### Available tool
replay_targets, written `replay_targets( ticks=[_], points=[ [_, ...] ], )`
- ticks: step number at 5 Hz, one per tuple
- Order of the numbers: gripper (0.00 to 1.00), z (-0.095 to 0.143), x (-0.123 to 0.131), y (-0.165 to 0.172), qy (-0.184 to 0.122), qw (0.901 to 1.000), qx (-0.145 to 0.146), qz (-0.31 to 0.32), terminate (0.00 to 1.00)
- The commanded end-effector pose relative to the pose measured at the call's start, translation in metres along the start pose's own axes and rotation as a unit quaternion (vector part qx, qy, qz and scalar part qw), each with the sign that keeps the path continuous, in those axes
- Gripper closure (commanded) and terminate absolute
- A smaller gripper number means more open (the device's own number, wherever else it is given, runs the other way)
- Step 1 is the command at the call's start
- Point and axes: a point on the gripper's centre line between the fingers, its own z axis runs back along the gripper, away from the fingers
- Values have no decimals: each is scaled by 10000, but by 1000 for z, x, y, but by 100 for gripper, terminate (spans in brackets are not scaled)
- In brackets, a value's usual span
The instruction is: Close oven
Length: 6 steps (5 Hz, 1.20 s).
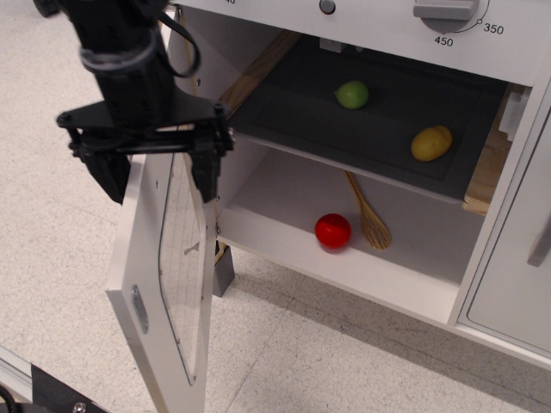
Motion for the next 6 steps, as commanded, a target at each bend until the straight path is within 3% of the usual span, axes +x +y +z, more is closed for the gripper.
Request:
replay_targets(
  ticks=[1, 4, 6],
  points=[
    [0, -6, 4, -41, -156, 9996, -123, 183, 0],
    [0, -7, 21, -123, -527, 9959, -467, 564, 0],
    [0, 8, 32, -159, -753, 9926, -745, 591, 0]
  ],
)
